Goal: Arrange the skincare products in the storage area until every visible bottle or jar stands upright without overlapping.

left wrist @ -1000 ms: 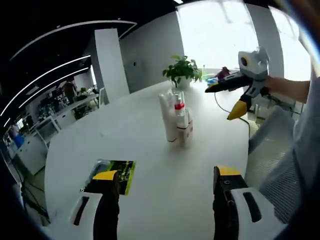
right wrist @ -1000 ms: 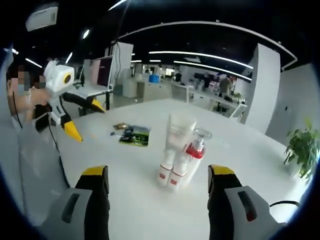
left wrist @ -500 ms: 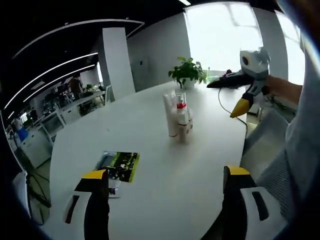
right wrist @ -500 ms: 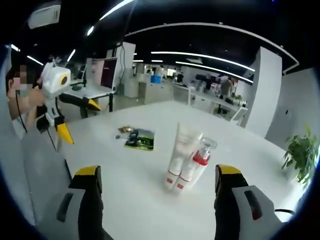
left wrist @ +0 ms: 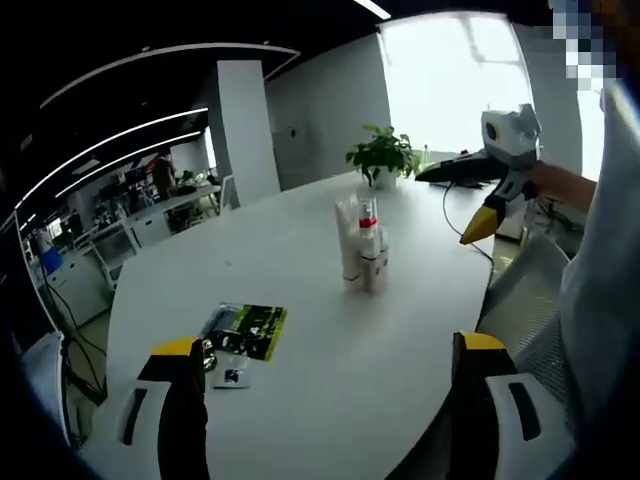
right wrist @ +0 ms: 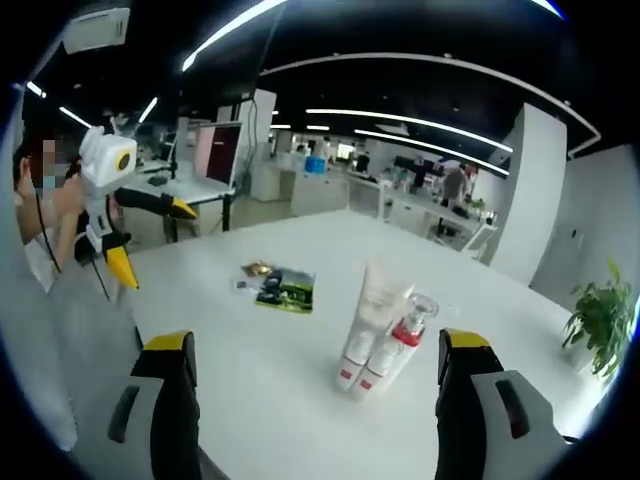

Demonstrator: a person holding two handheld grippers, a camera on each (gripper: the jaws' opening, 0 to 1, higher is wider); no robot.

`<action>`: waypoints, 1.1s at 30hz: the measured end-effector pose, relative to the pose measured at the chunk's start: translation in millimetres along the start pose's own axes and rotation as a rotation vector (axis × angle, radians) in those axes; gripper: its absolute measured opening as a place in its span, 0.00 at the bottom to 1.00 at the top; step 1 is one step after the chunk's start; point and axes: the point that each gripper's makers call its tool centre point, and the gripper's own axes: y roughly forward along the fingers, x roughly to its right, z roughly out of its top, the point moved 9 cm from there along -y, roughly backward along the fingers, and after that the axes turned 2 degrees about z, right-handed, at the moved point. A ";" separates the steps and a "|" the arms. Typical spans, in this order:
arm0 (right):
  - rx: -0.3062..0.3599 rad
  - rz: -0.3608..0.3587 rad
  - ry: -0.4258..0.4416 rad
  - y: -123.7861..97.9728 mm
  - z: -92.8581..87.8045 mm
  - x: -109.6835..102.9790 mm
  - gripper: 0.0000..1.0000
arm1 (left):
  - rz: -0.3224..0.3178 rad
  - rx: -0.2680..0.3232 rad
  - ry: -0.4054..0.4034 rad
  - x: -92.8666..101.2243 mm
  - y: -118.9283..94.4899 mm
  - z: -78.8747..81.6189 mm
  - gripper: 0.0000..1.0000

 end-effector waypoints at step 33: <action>0.036 0.103 -0.038 28.7 28.1 -22.4 1.00 | 0.023 0.043 -0.069 -0.2 -4.1 -1.9 0.99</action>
